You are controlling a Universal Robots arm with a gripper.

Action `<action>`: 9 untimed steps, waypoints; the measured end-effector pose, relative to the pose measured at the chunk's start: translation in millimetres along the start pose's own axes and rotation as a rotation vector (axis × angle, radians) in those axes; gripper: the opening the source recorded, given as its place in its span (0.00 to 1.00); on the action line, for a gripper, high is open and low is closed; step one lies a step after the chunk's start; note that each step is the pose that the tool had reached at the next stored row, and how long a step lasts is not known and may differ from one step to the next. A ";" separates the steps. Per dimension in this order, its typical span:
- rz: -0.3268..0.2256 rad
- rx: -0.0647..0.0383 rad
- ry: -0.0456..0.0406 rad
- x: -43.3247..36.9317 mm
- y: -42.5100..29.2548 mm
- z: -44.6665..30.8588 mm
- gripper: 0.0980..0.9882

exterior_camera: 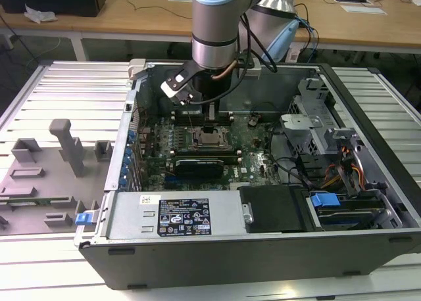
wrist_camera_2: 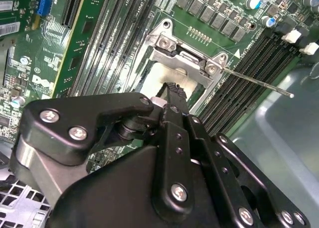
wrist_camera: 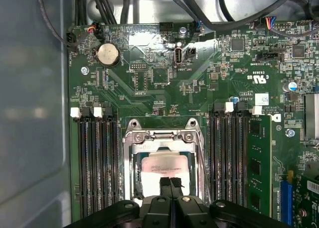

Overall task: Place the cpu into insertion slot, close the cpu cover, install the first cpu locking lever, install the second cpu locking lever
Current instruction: 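Close the cpu cover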

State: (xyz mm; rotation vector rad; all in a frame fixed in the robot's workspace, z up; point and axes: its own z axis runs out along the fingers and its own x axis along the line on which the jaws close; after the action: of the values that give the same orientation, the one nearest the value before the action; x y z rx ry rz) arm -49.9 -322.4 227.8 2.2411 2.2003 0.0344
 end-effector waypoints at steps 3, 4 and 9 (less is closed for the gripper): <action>-0.061 0.001 0.0010 0.0 0.0 0.1 0.01; -0.082 0.001 0.0013 0.0 0.0 0.1 0.01; -0.229 0.003 0.0036 0.0 0.0 0.2 0.01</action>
State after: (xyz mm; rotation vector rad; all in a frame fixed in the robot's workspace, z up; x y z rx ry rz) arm -49.9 -322.4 227.6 1.9767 2.4439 0.0344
